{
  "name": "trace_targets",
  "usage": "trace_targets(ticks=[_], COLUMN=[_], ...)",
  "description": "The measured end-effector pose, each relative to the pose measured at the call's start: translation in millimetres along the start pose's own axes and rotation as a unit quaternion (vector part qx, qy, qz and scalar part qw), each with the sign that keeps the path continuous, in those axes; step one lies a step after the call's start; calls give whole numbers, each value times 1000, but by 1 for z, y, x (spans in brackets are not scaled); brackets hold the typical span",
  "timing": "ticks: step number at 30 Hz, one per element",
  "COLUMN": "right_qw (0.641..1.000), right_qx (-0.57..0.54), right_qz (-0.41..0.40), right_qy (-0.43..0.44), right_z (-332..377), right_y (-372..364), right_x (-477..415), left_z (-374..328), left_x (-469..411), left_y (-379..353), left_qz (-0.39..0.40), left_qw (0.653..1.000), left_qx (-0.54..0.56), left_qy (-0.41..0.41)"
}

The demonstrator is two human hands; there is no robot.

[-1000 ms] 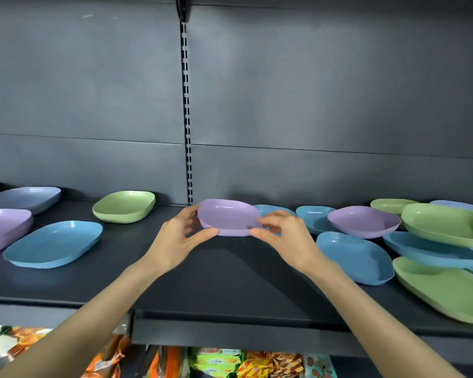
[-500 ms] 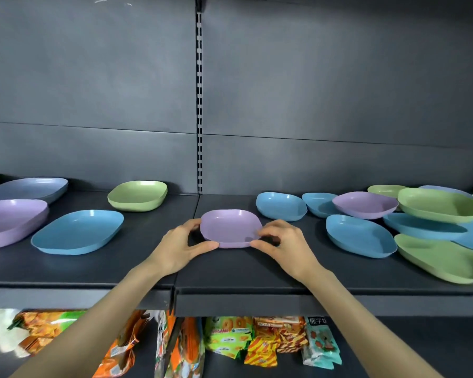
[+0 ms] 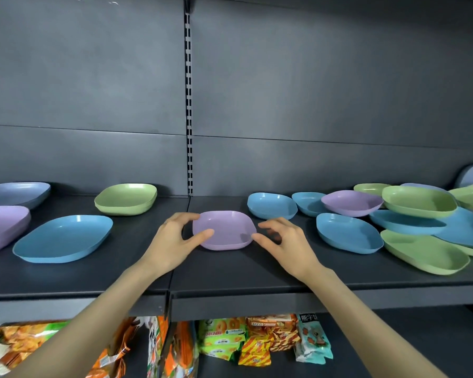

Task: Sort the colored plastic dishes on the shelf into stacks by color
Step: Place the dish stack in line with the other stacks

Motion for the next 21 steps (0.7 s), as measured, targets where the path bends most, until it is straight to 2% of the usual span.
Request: trace_targets(ticks=[3, 10, 17, 21], right_qw=[999, 986, 962, 955], right_qx=[32, 117, 211, 243], right_qz=[-23, -104, -127, -103], right_qy=[-3, -59, -120, -137], right_z=[-15, -64, -121, -142], right_y=[17, 84, 139, 157], right_x=[-4, -18, -29, -39], left_z=[-22, -85, -126, -137], left_x=[-14, -54, -89, -107], left_y=[-10, -71, -159, -204], left_qz=[8, 83, 186, 243], left_qw=[999, 987, 970, 958], left_qx=[-4, -2, -5, -12], left_qy=[-39, -137, -158, -153])
Point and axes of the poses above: each hand's wrist, its own x-axis away from the middle knuckle, its own y-axis out of the back of the hand, z = x × y, the point moved 4 cm from there along -x, towards the middle knuckle, and after that the axes turned 10 degrees about -z, right-handed, at the moved point
